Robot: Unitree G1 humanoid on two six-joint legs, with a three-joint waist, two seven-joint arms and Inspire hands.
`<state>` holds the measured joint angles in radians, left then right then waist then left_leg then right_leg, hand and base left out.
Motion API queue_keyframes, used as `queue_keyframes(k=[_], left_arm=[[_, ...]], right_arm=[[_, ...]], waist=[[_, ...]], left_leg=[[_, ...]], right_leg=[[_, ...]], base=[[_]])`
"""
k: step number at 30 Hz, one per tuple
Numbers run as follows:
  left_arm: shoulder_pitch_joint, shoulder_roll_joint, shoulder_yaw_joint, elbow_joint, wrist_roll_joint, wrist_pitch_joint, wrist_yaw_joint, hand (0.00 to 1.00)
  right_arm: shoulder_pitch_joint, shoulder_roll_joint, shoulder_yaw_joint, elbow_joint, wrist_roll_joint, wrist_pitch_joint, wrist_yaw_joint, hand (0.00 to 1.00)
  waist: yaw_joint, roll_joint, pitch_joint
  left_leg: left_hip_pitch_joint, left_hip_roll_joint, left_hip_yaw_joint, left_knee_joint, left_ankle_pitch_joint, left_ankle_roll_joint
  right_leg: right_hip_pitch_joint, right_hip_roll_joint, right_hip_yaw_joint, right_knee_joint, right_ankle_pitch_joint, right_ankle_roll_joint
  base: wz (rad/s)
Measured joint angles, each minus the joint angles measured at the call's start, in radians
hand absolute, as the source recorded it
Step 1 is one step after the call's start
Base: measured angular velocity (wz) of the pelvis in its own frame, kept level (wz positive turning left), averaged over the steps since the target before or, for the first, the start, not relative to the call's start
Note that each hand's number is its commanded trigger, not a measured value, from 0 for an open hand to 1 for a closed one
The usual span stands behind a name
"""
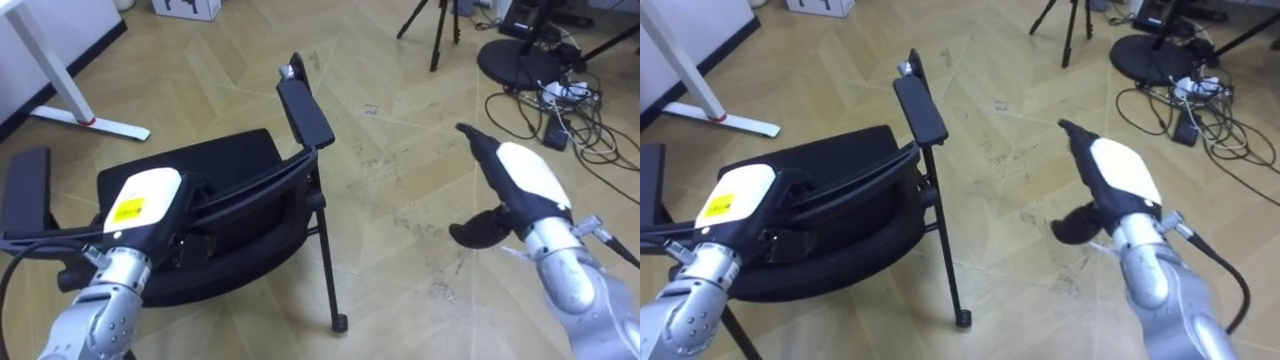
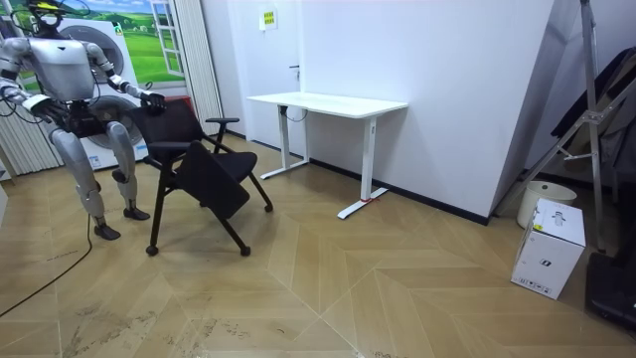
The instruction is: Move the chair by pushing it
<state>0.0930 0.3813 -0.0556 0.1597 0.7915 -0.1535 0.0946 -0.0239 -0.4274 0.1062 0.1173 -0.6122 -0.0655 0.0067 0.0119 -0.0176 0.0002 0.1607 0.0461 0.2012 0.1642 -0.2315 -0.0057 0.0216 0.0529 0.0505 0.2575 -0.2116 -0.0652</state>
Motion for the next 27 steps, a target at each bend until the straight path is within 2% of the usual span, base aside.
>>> queue_keyframes(k=[5, 8, 13, 16, 20, 24, 27], left_arm=[[-0.009, 0.009, 0.0, 0.0, -0.013, 0.001, -0.018, 1.0], [-0.015, 0.011, -0.001, 0.0, -0.014, 0.002, -0.023, 1.0], [-0.024, 0.015, -0.001, -0.001, -0.02, 0.001, -0.035, 1.0], [-0.037, 0.019, -0.005, 0.002, -0.022, 0.002, -0.043, 1.0], [-0.045, 0.045, -0.012, 0.006, -0.035, 0.0, -0.043, 1.0], [-0.046, 0.073, -0.027, 0.006, -0.054, 0.0, -0.043, 1.0], [-0.046, 0.077, -0.033, 0.004, -0.054, 0.001, -0.042, 1.0]], right_arm=[[-0.002, -0.05, 0.009, -0.123, -0.088, -0.012, 0.007, 0.0], [-0.016, -0.064, 0.014, -0.141, -0.144, -0.035, 0.007, 0.0], [-0.018, -0.086, 0.03, -0.169, -0.179, -0.034, 0.03, 0.0], [-0.042, -0.093, 0.042, -0.186, -0.182, -0.033, 0.06, 0.0], [-0.102, -0.126, 0.09, -0.221, -0.18, -0.033, 0.092, 0.0], [-0.122, -0.128, 0.114, -0.257, -0.178, -0.034, 0.106, 0.0], [-0.126, -0.129, 0.126, -0.267, -0.169, -0.032, 0.107, 0.0]], waist=[[0.008, 0.003, 0.0012], [0.009, 0.002, 0.0019], [0.017, -0.002, 0.0042], [0.023, -0.009, 0.0083], [0.023, -0.019, 0.0132], [0.023, -0.025, 0.0101], [0.024, -0.027, 0.0093]], left_leg=[[-0.002, 0.0, 0.0, 0.0, 0.0, 0.0], [-0.005, 0.0, -0.001, 0.0, 0.0, 0.0], [-0.009, 0.0, 0.0, 0.0, 0.0, 0.0], [-0.007, 0.001, 0.0, 0.0, 0.0, 0.0], [-0.006, 0.002, 0.0, -0.001, 0.0, 0.0], [-0.002, 0.002, -0.004, -0.001, 0.0, 0.0], [0.001, 0.001, -0.013, -0.001, 0.0, 0.0]], right_leg=[[0.004, 0.0, 0.0, 0.0, 0.0, 0.0], [-0.001, 0.0, 0.0, 0.0, 0.0, 0.0], [-0.003, 0.0, -0.001, 0.002, 0.0, 0.0], [-0.003, 0.002, -0.001, 0.003, 0.0, 0.0], [0.0, 0.001, -0.011, 0.002, 0.0, 0.0], [0.007, 0.0, -0.018, -0.002, 0.001, -0.001], [0.012, -0.002, -0.029, -0.002, 0.001, -0.001]], base=[[0.0], [0.0], [0.0], [0.0], [0.02], [0.02], [0.01]])
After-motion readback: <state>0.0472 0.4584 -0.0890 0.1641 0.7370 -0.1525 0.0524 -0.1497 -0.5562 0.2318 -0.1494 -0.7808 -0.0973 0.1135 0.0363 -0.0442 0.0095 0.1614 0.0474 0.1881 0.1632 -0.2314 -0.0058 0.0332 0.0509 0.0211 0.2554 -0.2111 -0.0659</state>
